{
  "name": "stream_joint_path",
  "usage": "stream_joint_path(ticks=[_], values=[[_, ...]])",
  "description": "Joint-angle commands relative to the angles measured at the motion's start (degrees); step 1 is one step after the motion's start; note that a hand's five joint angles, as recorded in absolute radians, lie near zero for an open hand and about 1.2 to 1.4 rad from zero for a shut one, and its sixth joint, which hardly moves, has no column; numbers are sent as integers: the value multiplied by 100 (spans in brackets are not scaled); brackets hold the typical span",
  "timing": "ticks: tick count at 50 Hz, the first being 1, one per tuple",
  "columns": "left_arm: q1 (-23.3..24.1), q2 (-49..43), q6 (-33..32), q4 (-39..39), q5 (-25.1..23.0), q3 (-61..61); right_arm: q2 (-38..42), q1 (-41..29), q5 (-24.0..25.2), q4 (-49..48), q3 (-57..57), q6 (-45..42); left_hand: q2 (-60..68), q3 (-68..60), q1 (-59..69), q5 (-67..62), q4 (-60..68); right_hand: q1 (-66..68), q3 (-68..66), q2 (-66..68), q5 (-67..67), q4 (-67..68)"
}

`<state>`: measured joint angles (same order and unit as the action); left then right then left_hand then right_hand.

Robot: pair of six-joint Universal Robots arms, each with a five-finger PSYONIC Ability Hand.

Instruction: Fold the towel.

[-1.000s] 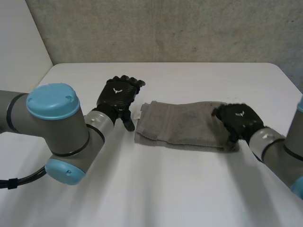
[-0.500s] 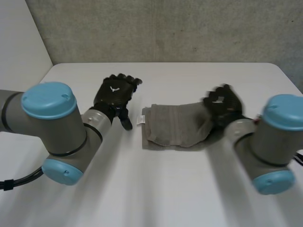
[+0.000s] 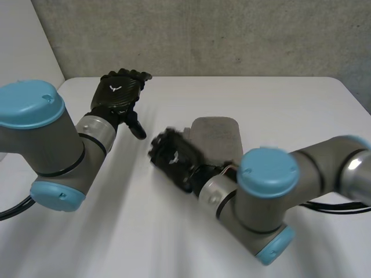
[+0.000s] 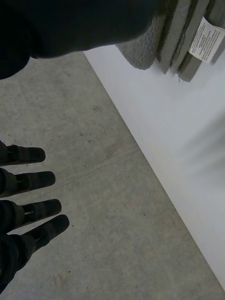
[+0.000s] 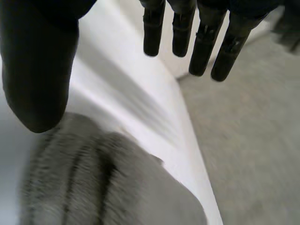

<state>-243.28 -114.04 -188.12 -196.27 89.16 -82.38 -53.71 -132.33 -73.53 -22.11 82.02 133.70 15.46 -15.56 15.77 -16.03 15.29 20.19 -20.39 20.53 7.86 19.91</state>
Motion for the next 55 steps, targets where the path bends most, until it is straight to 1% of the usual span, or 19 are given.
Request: stream_joint_path(ticks=[1, 3, 4, 6, 11, 15, 20, 23, 25, 26, 28, 32, 34, 35, 37, 38, 39, 42, 55], values=[[202, -215, 170, -52, 5, 205, -1045, 497, -303, -47, 552, 2222, -104, 114, -135, 1161, -87, -927, 946, -960, -693, -898], [368, -337, 529, -61, 23, 380, -1264, 838, -329, 49, 639, 3001, -88, 98, -118, 1144, -70, -927, 946, -960, -693, -898], [369, -338, 531, -61, 23, 381, -1265, 840, -329, 49, 640, 3004, -88, 98, -118, 1144, -70, -927, 946, -960, -693, -898], [421, -522, 942, -52, 23, 520, -1335, 1225, -372, 320, 684, 3433, -71, 81, -101, 1128, -53, -910, 930, -943, -676, -882], [518, -847, 1277, -26, -3, 758, -1291, 1621, -574, 892, 552, 3505, -71, 81, -101, 1128, -53, -910, 930, -943, -676, -882], [676, -1050, 1295, -26, -12, 899, -1247, 1789, -672, 972, 473, 3505, -54, 64, -84, 1111, -36, -944, 963, -977, -710, -915], [817, -1366, 1313, -26, -56, 1189, -939, 1939, -689, 1007, 235, 3540, -20, 30, -50, 1077, -2, -1019, 1039, -1053, -786, -991], [923, -1621, 1304, -61, -153, 1418, -737, 2027, -663, 1060, 33, 3567, 232, -222, 202, 825, 250, -1019, 1039, -1053, -786, -991], [949, -1910, 1322, -43, -389, 1715, -545, 2036, -619, 1165, -159, 3575, 316, -306, 286, 741, 334, -1019, 1039, -1053, -786, -991], [949, -1911, 1322, -43, -390, 1717, -544, 2036, -619, 1165, -160, 3576, 316, -306, 286, 741, 334, -1019, 1039, -1053, -786, -991], [958, -2182, 1322, -17, -565, 1953, -255, 2018, -505, 1332, -440, 3645, 316, -306, 286, 741, 334, -1019, 1039, -1053, -786, -991], [958, -2439, 1322, 1, -584, 2147, 54, 2044, -311, 1499, -784, 3866, 283, -272, 252, 774, 300, -1019, 1039, -1053, -786, -991], [958, -2614, 1287, 27, -592, 2252, 368, 2071, -67, 1753, -1143, 4198, 283, -272, 252, 774, 300, -1019, 1039, -1053, -786, -991], [958, -2614, 1286, 27, -592, 2253, 370, 2071, -65, 1754, -1144, 4200, 283, -272, 252, 774, 300, -1019, 1039, -1053, -786, -991], [949, -2711, 1269, 27, -584, 2253, 755, 2114, 232, 2087, -1494, 4392, 283, -272, 252, 774, 300, -1019, 1039, -1053, -786, -991], [949, -2711, 1269, 27, -584, 2253, 757, 2115, 234, 2088, -1496, 4393, 283, -272, 252, 774, 300, -1019, 1039, -1053, -786, -991], [949, -2737, 1251, 36, -584, 2235, 914, 2115, 408, 2227, -1627, 4454, 283, -272, 252, 774, 300, -1019, 1039, -1053, -786, -991], [940, -2737, 1234, 71, -592, 2148, 1116, 2045, 593, 2369, -1847, 4463, 283, -272, 252, 774, 300, -1019, 1039, -1053, -786, -991], [896, -2395, 707, 203, -548, 1427, 1258, 1754, 647, 2413, -2181, 4384, 299, -289, 269, 757, 317, -1019, 1039, -1053, -786, -991]])
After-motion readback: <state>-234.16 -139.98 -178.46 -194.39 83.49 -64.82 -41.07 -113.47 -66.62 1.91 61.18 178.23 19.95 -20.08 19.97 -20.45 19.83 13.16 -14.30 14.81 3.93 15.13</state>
